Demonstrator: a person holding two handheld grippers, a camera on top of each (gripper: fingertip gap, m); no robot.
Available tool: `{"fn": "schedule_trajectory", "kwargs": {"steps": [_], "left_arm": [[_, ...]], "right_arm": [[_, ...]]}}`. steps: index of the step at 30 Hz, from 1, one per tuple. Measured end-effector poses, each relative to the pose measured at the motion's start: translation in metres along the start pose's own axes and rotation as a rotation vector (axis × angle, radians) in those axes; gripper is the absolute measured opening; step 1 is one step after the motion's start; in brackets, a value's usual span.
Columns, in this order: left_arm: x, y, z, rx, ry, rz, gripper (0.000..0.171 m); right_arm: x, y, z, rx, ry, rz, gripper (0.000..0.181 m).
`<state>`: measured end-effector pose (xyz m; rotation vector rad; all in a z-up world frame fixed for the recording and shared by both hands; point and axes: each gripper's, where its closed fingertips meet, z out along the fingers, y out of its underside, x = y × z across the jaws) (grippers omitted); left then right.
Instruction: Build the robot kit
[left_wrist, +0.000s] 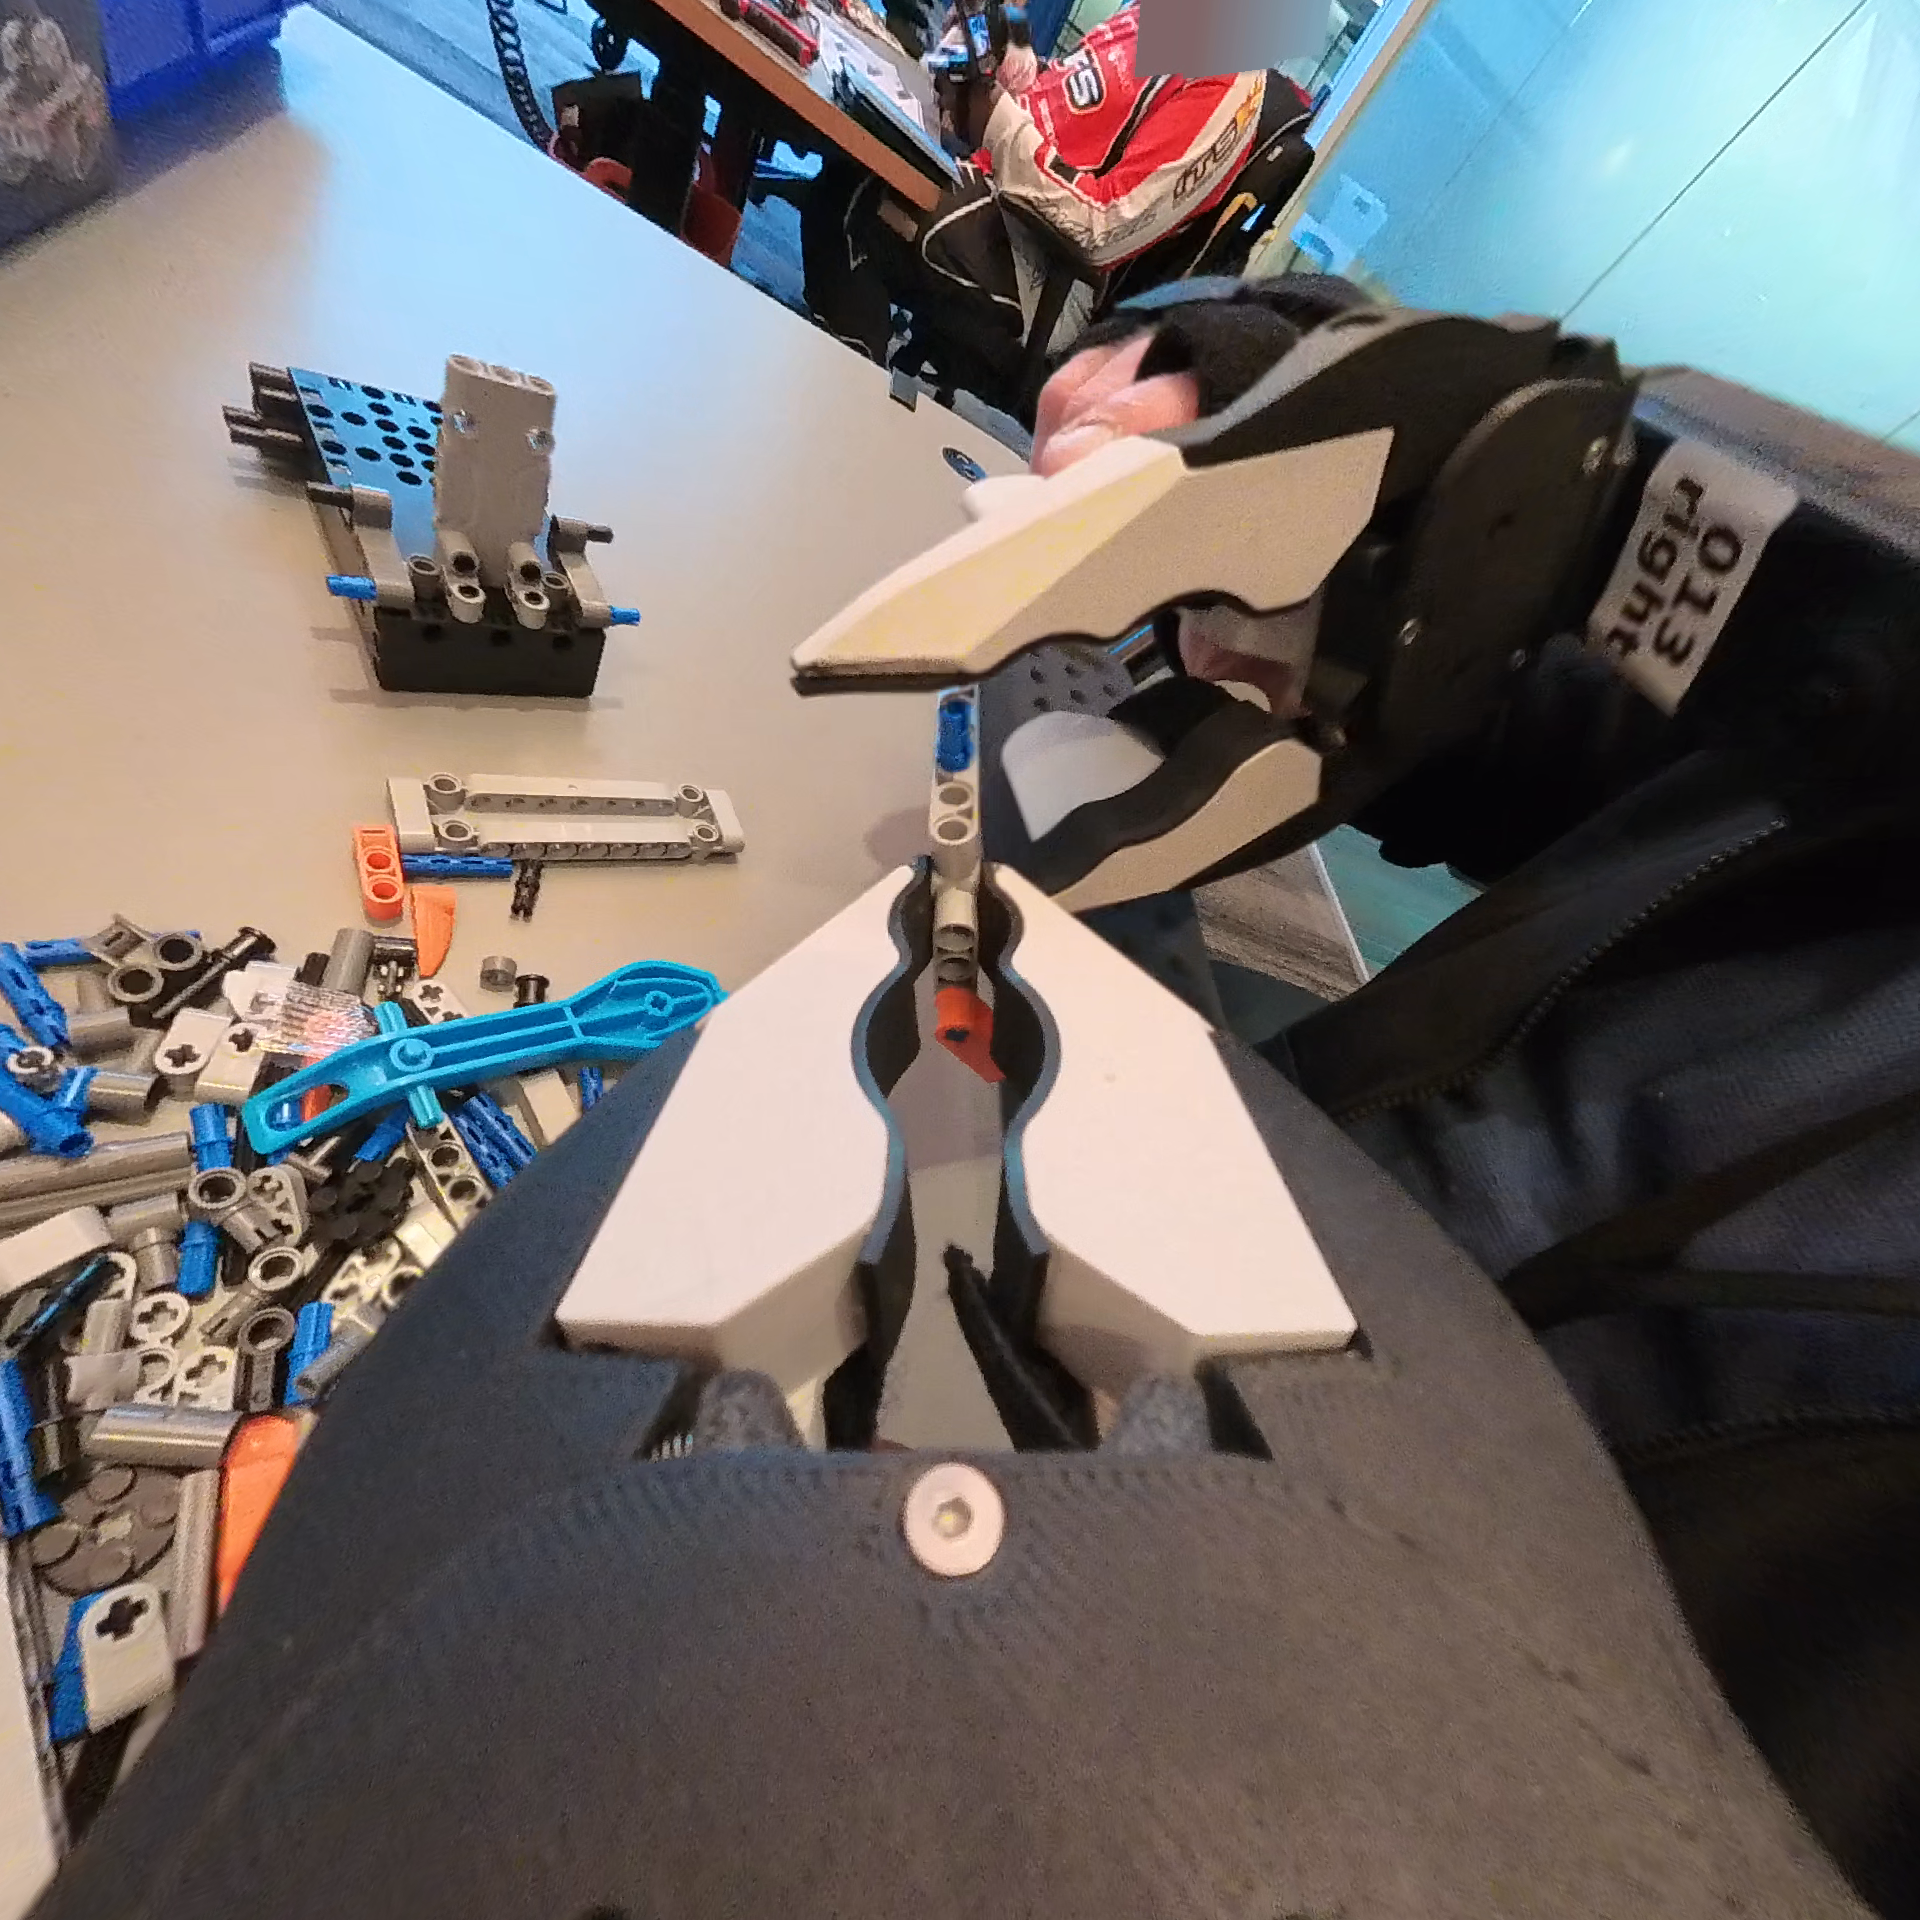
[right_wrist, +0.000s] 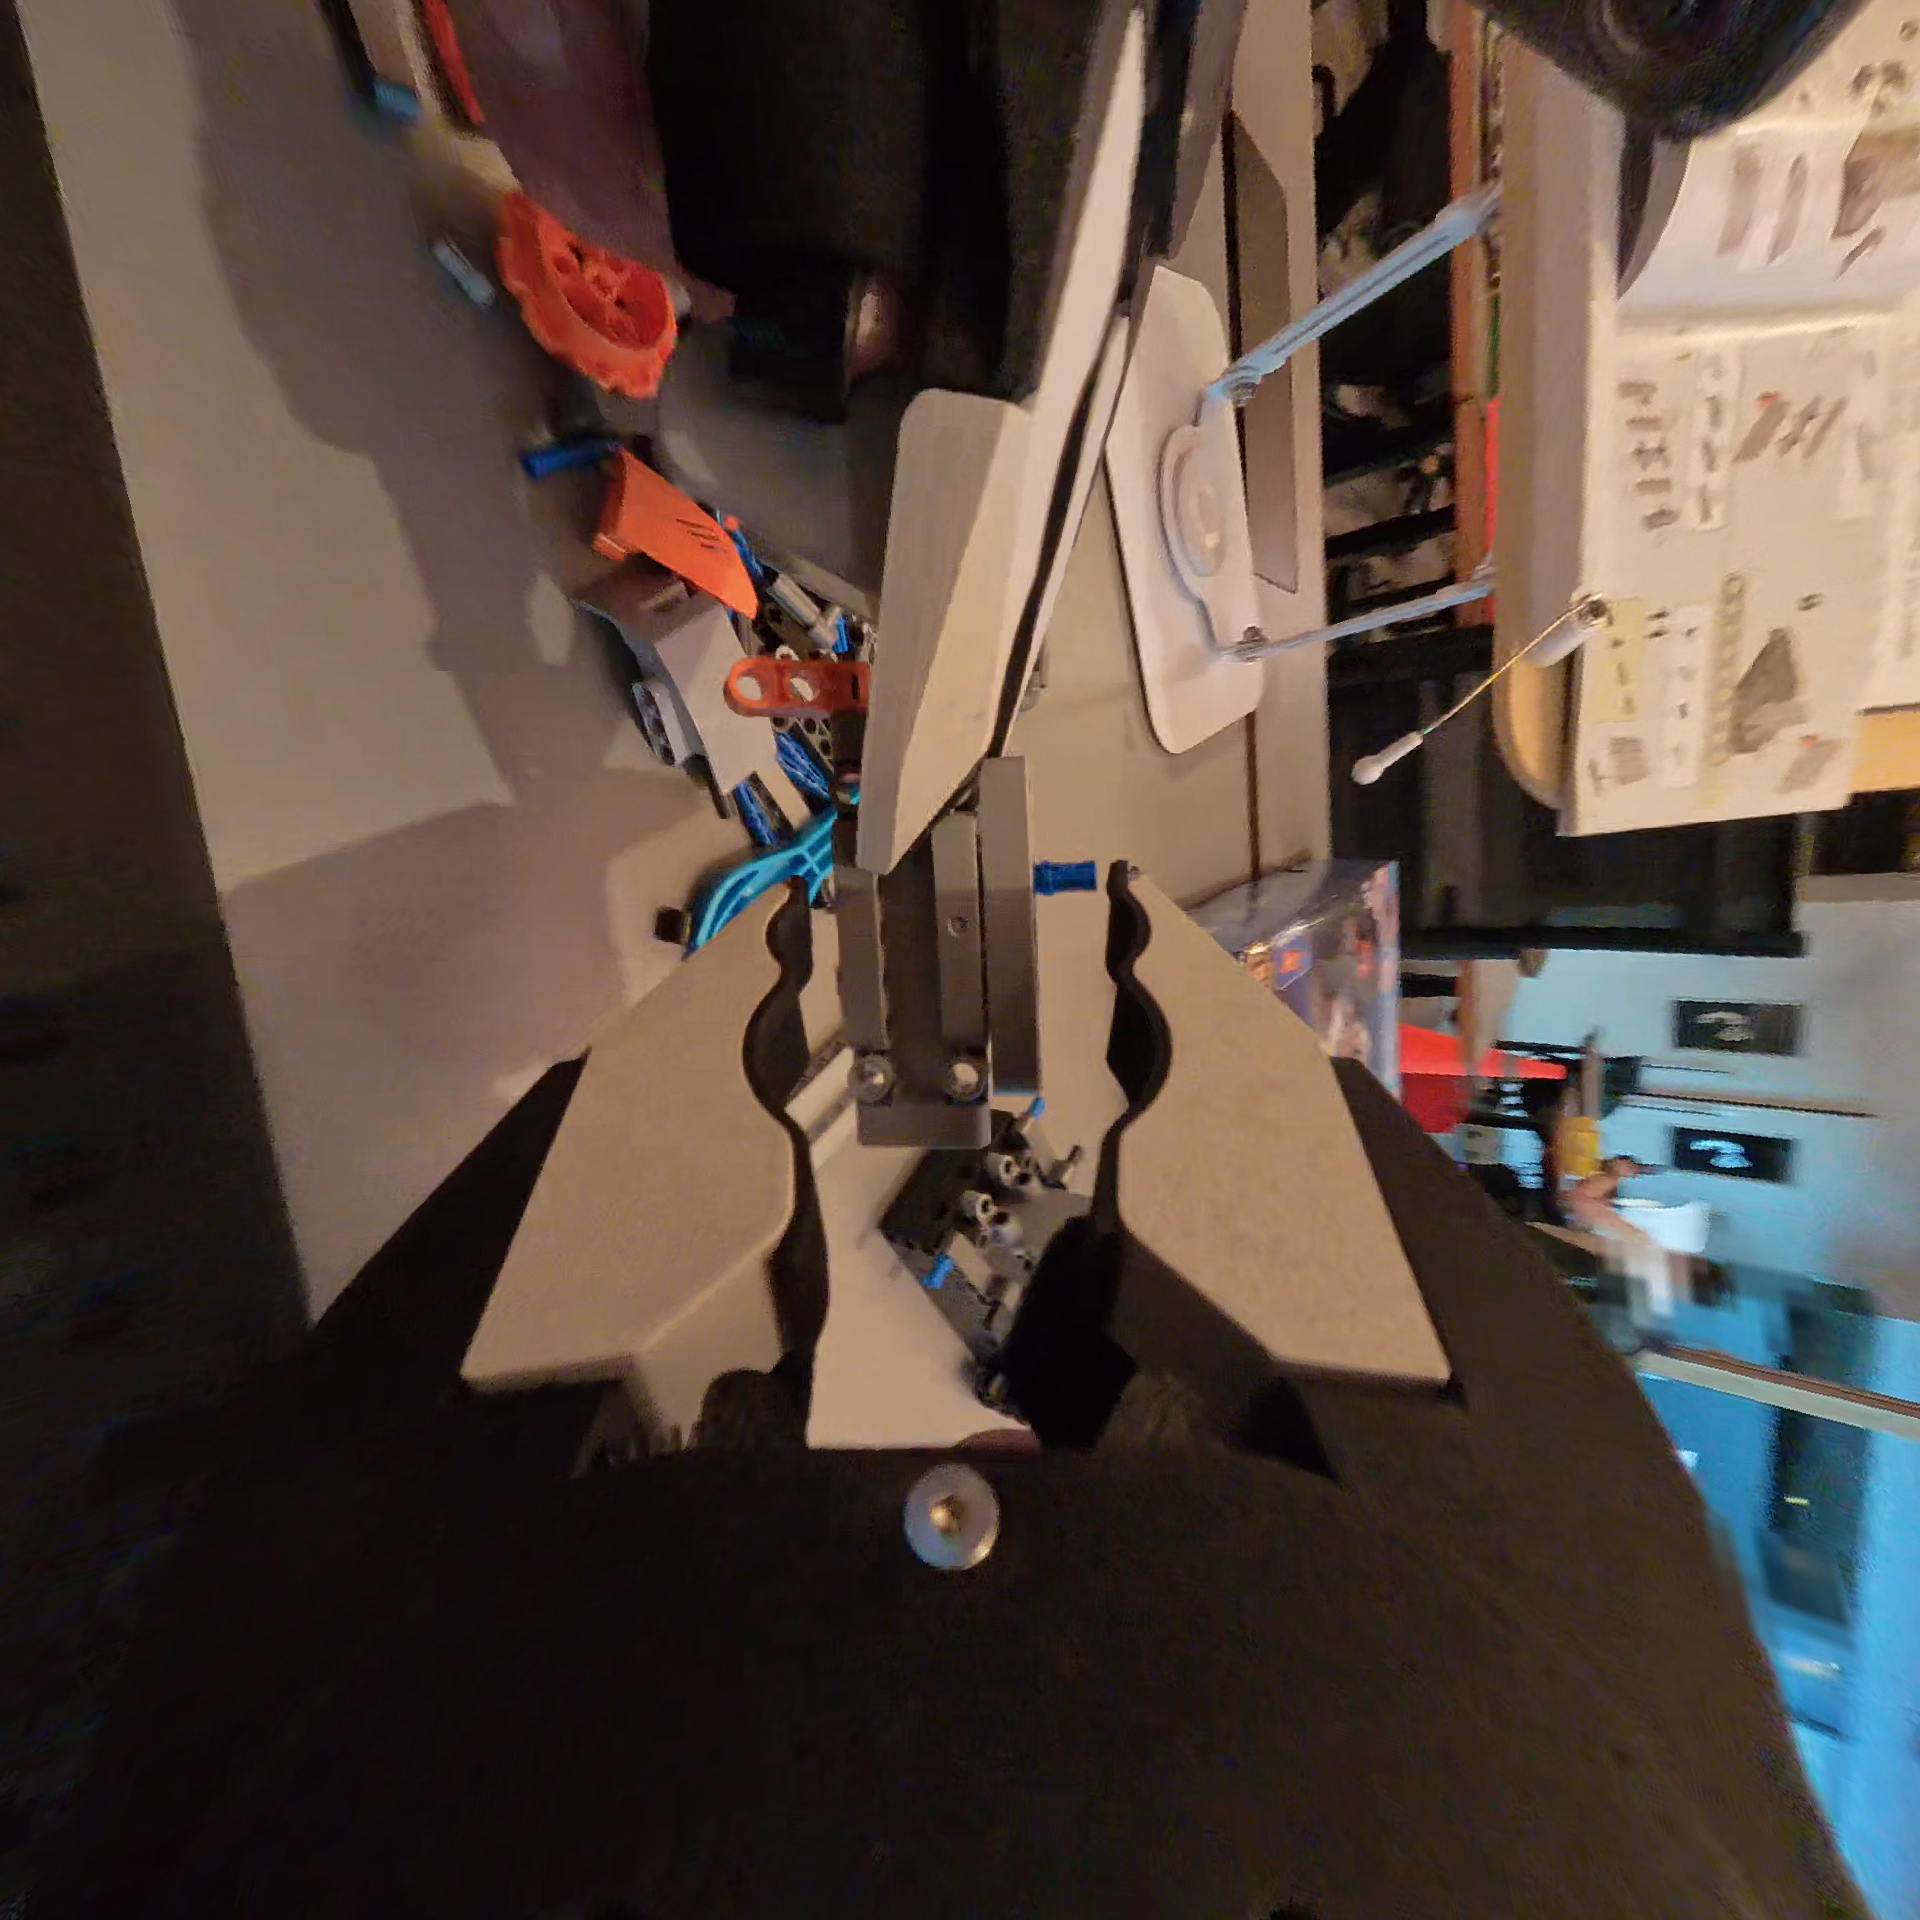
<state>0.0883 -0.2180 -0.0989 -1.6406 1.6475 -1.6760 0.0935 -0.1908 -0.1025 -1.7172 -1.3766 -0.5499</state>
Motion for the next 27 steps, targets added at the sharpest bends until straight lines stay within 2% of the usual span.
{"fn": "schedule_trajectory", "kwargs": {"steps": [3,9,13,16,17,18,19,21,25,27], "left_arm": [[-0.001,0.002,0.001,-0.008,0.002,-0.013,0.005],[0.000,0.003,0.002,-0.011,0.018,-0.020,0.005],[-0.004,0.008,0.003,-0.027,0.010,-0.029,0.006],[-0.002,0.003,0.000,0.001,0.032,-0.046,0.006],[-0.002,0.003,-0.002,-0.003,0.026,-0.036,0.006],[-0.004,0.004,-0.003,-0.014,0.005,-0.016,0.006],[-0.003,0.005,-0.005,-0.019,0.006,-0.014,0.006],[-0.001,0.007,-0.008,-0.032,0.011,-0.002,0.006],[0.007,0.006,-0.015,-0.046,-0.014,0.098,0.006],[0.014,0.007,-0.020,-0.071,-0.023,0.169,0.006]], "right_arm": [[0.001,0.001,0.003,-0.025,0.037,-0.056,0.048],[-0.002,0.002,0.002,-0.023,0.016,-0.107,0.046],[-0.007,0.005,0.007,-0.033,0.000,-0.078,0.044],[-0.002,0.000,0.005,0.019,-0.013,-0.023,0.046],[-0.002,-0.001,0.002,0.037,-0.027,0.007,0.048],[-0.001,0.002,0.000,0.040,-0.060,0.060,0.068],[-0.002,0.007,-0.001,0.037,-0.108,0.126,0.067],[-0.001,0.012,-0.004,0.077,-0.171,0.238,0.063],[-0.013,0.000,-0.015,0.195,-0.349,0.386,0.029],[-0.019,-0.010,-0.020,0.272,-0.437,0.466,0.019]]}}
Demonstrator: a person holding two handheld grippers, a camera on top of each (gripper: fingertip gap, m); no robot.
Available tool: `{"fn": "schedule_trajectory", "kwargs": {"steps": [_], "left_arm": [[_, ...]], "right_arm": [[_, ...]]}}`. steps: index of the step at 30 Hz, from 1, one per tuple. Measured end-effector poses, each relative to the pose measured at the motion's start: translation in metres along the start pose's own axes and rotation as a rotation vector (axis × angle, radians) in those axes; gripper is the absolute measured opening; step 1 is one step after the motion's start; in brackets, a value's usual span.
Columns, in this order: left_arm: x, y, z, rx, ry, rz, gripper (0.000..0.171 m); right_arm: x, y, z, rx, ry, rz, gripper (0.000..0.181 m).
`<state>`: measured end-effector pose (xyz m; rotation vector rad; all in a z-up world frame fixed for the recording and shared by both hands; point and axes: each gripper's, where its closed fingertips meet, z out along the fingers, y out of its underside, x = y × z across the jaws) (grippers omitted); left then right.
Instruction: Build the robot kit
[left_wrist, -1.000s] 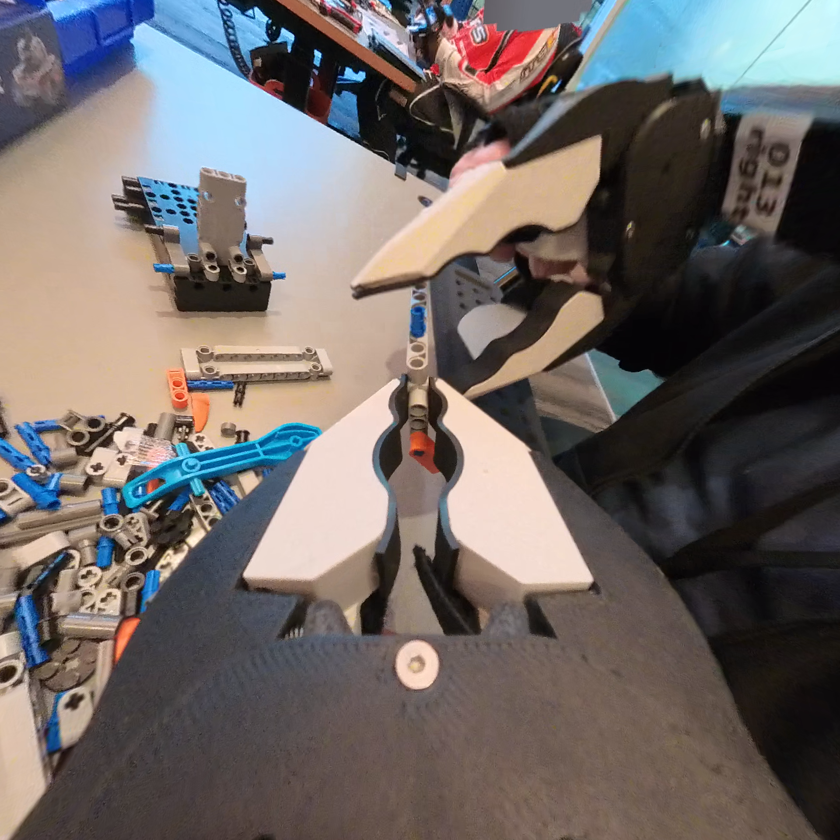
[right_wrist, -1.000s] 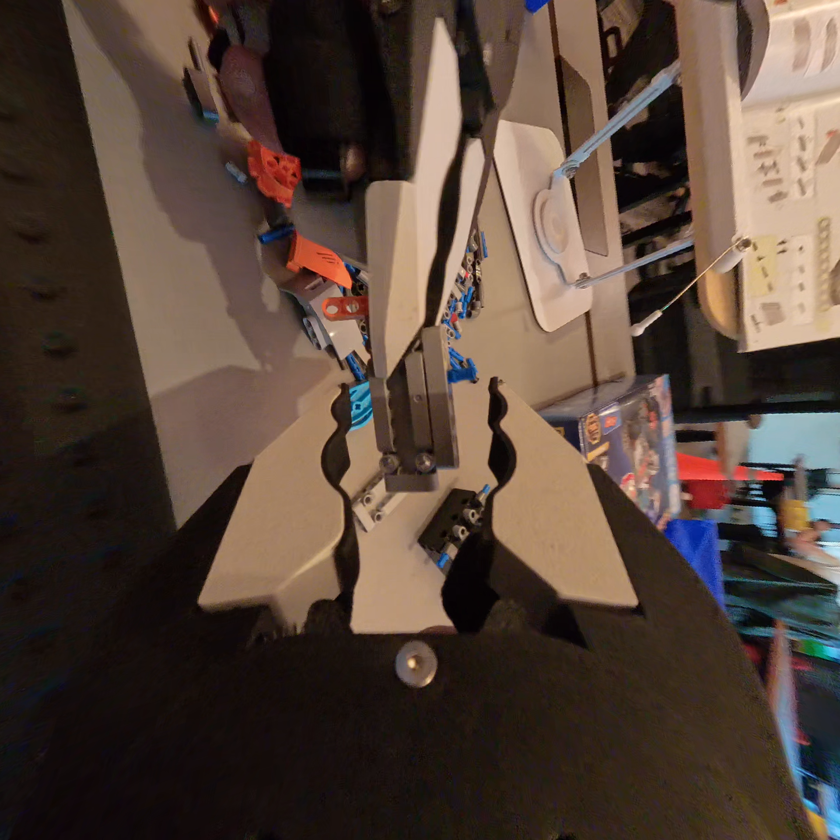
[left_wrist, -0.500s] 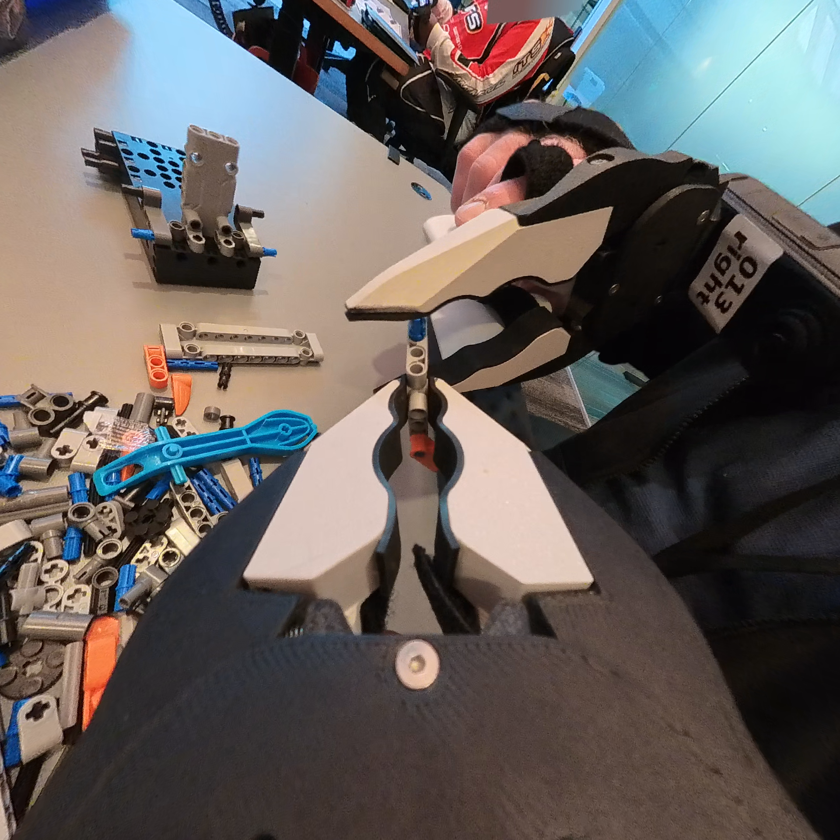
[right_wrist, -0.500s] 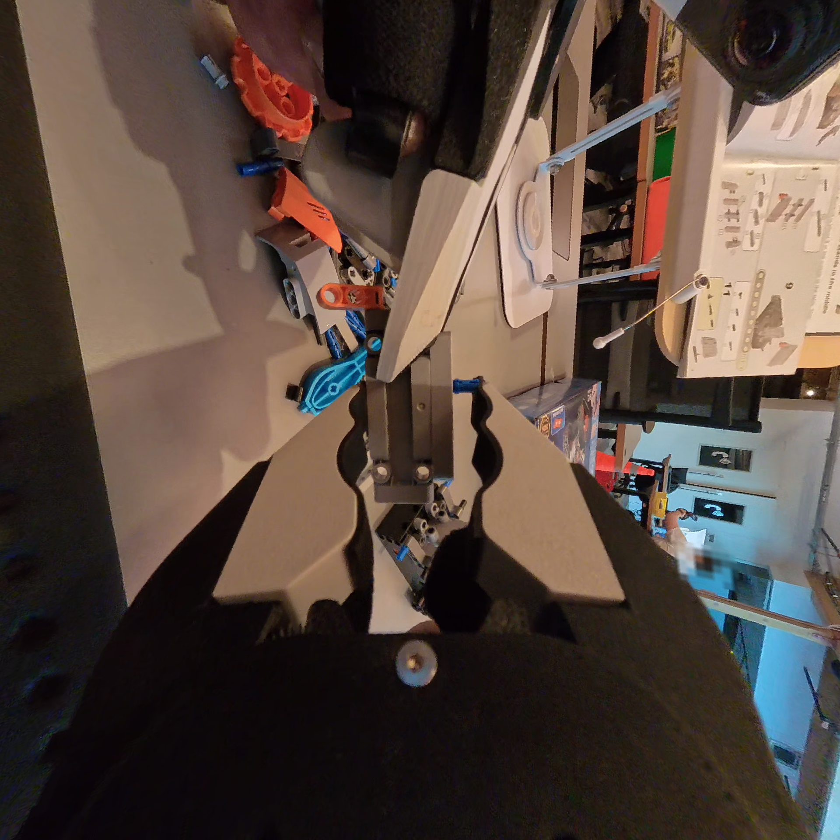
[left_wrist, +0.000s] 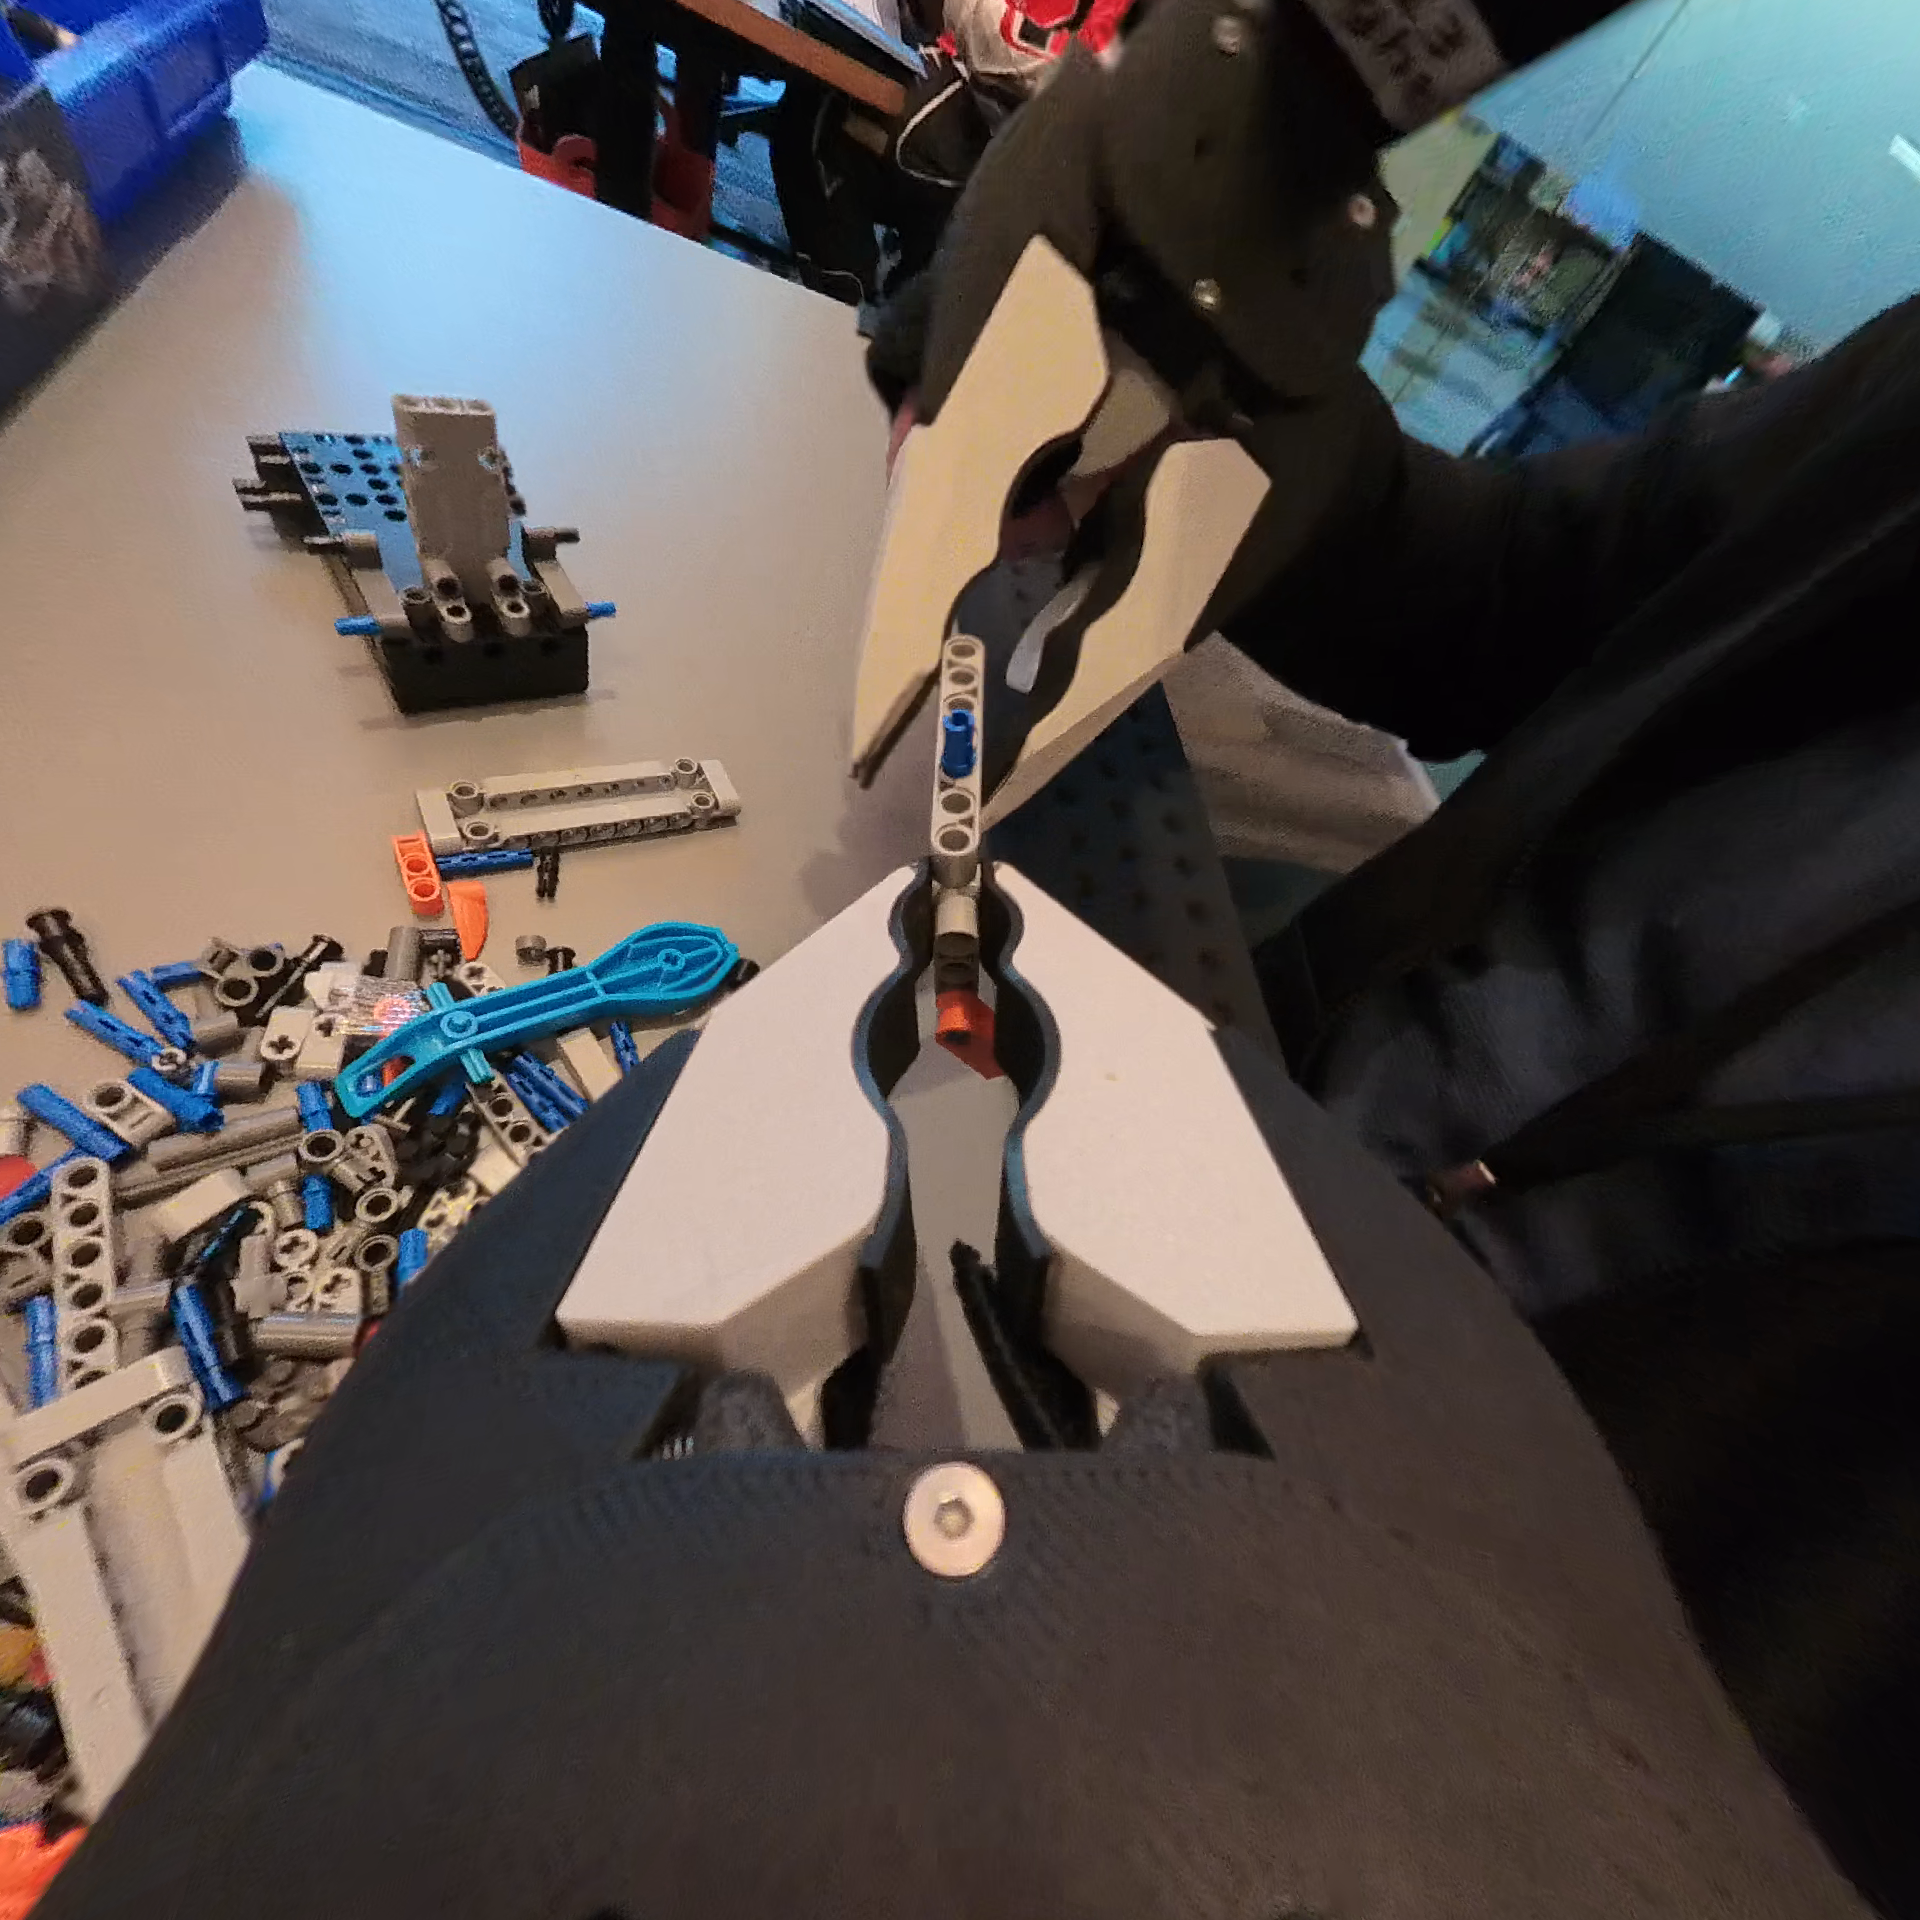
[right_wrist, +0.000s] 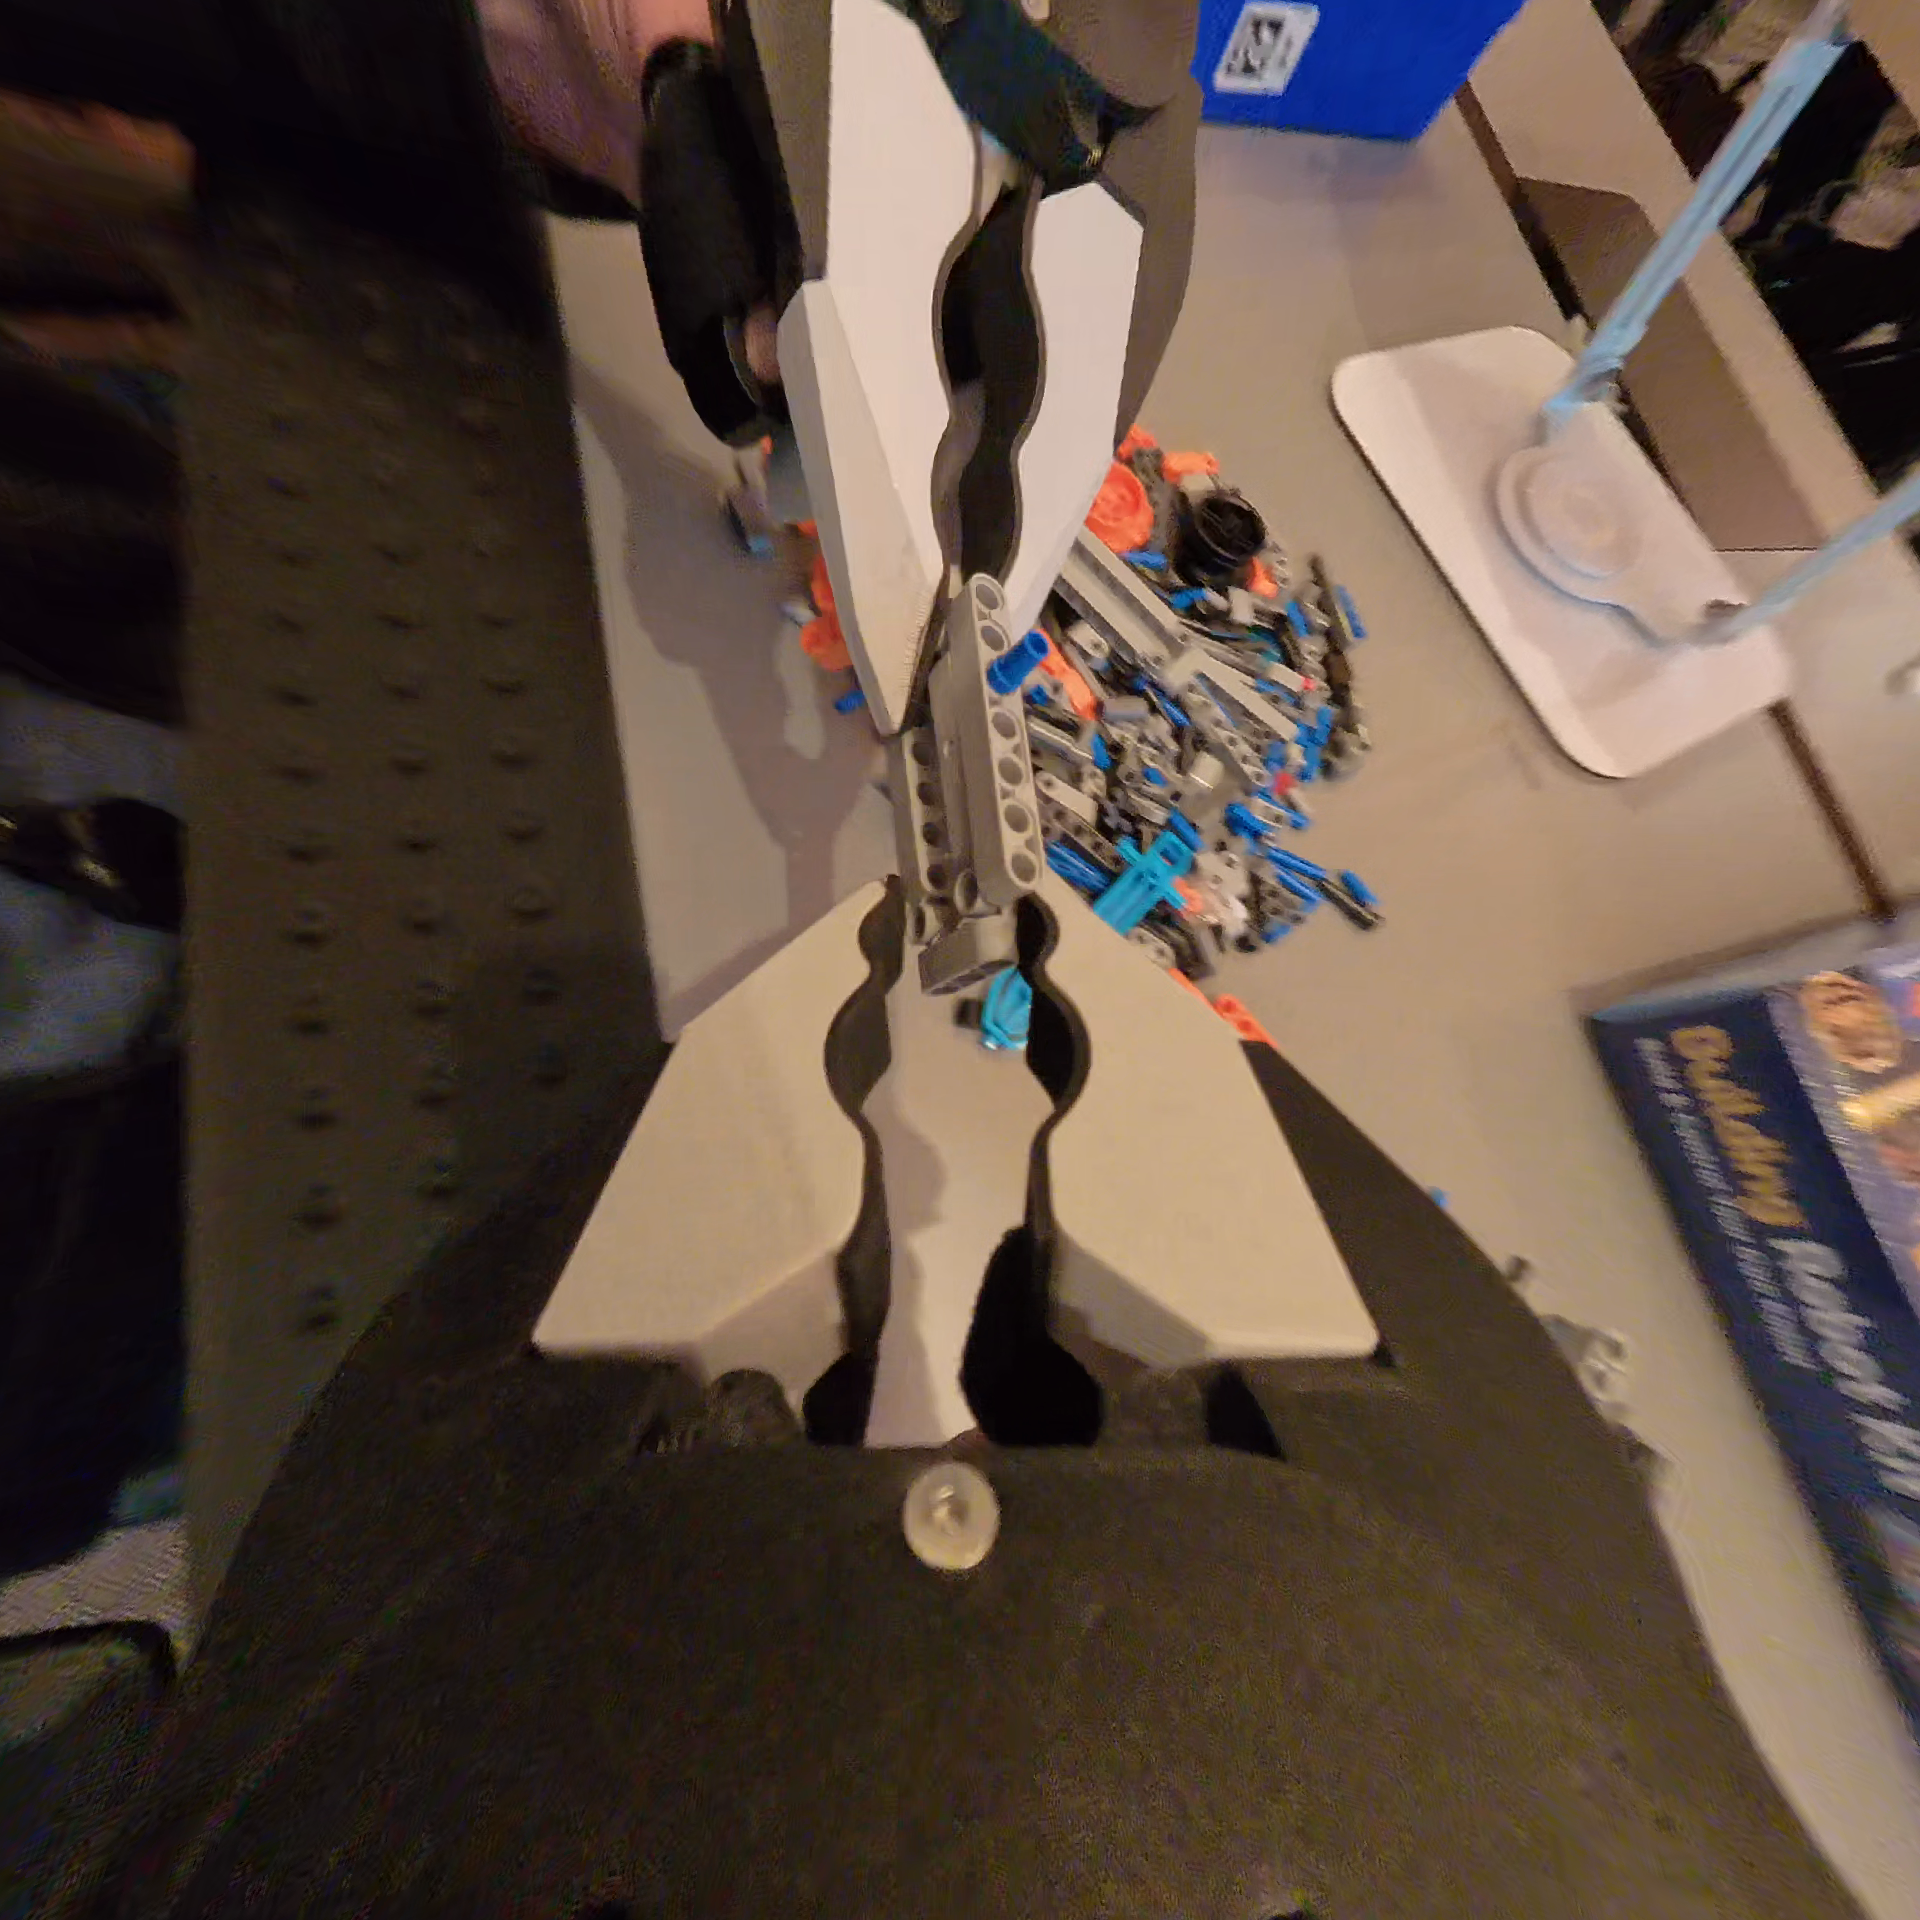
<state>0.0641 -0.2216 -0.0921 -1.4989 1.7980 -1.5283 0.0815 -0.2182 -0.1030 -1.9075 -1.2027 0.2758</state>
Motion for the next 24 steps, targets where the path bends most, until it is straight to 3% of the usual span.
{"fn": "schedule_trajectory", "kwargs": {"steps": [6,9,13,17,20,23,24], "left_arm": [[0.000,0.008,-0.016,-0.046,-0.076,0.087,0.013],[-0.005,-0.006,-0.036,0.067,-0.120,0.074,0.030],[-0.012,-0.015,-0.061,0.183,-0.142,0.047,0.028],[-0.016,-0.023,-0.067,0.303,-0.118,-0.027,0.039],[-0.014,-0.035,-0.074,0.387,-0.067,-0.062,0.037],[-0.017,-0.046,-0.088,0.488,-0.086,-0.077,0.008],[-0.017,-0.047,-0.092,0.507,-0.069,-0.093,0.006]], "right_arm": [[-0.010,-0.017,0.011,0.136,-0.089,0.140,0.010],[0.003,-0.036,0.012,0.288,-0.086,0.283,0.006],[0.010,-0.051,0.020,0.378,-0.122,0.370,0.006],[0.018,-0.073,0.027,0.515,-0.193,0.504,0.007],[0.022,-0.094,0.034,0.643,-0.253,0.613,0.007],[0.024,-0.108,0.044,0.707,-0.298,0.680,0.007],[0.026,-0.111,0.047,0.716,-0.297,0.685,0.008]]}}
